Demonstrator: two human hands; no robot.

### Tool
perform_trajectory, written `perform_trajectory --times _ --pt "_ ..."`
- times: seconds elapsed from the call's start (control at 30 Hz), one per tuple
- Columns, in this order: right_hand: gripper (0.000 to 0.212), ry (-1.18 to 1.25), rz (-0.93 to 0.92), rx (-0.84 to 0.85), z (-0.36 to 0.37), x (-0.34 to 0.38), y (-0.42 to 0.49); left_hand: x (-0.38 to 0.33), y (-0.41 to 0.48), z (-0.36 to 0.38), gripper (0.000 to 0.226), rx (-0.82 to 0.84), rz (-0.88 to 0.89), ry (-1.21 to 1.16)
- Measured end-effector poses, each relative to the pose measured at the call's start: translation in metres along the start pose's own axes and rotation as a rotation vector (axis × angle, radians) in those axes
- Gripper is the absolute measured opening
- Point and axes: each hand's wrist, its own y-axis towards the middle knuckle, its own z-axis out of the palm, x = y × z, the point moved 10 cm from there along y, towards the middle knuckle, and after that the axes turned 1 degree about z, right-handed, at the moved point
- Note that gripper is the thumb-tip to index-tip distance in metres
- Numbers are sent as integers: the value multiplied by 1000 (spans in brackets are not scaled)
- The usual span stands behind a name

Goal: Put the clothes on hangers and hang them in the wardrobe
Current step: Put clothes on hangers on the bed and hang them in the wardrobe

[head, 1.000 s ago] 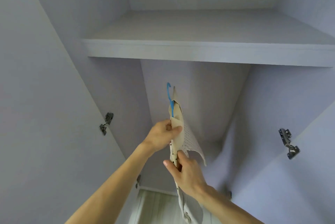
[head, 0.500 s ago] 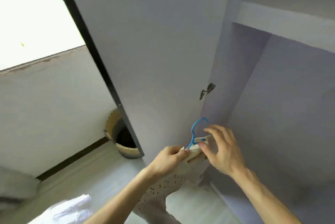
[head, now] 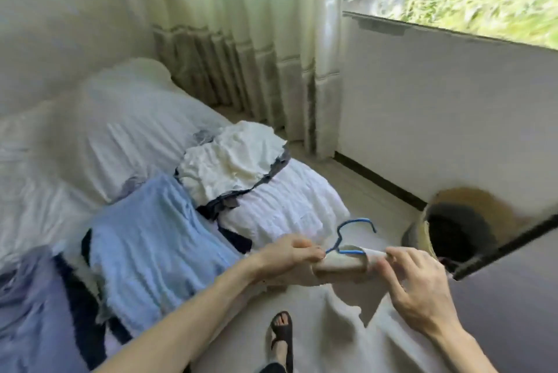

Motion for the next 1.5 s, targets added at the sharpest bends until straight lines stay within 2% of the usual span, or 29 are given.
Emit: perform_trajectory --times 0.2,0.3,0.37,0.43,0.5,0.63,0.77,1.0,1.2,1.3,1.4,1.5 --pt "42 -51 -253 152 51 118 37 74 -123 -91 34 -331 -85 -279" --pt "37 -17 -375 231 77 193 48 111 -188 -130 35 -456 -99 -333" --pt "36 54 -430 306 99 246 48 137 -236 -158 42 -530 -115 -356" --pt "37 133 -464 374 123 301 44 159 -290 -190 58 -617 -113 -394" --pt "31 192 -505 431 147 359 36 188 -344 -221 41 -713 -139 -425" --pt "15 242 -599 503 191 470 16 237 -441 -272 52 -915 -127 -484" --pt "15 264 -684 612 243 552 -5 269 -518 -300 35 -1059 -184 -431" --pt "30 342 -824 775 298 659 -47 285 -626 -349 68 -1336 -283 -187" --pt "38 549 -882 920 309 754 -68 270 -713 -382 61 -1776 -504 147" --pt "37 648 -854 976 314 800 -71 273 -752 -392 52 -1981 -610 197" --pt "39 728 -784 1070 332 829 -67 274 -770 -408 43 -2047 -613 177" --pt "39 781 -686 1090 361 840 -53 285 -765 -436 41 -1986 -601 176"
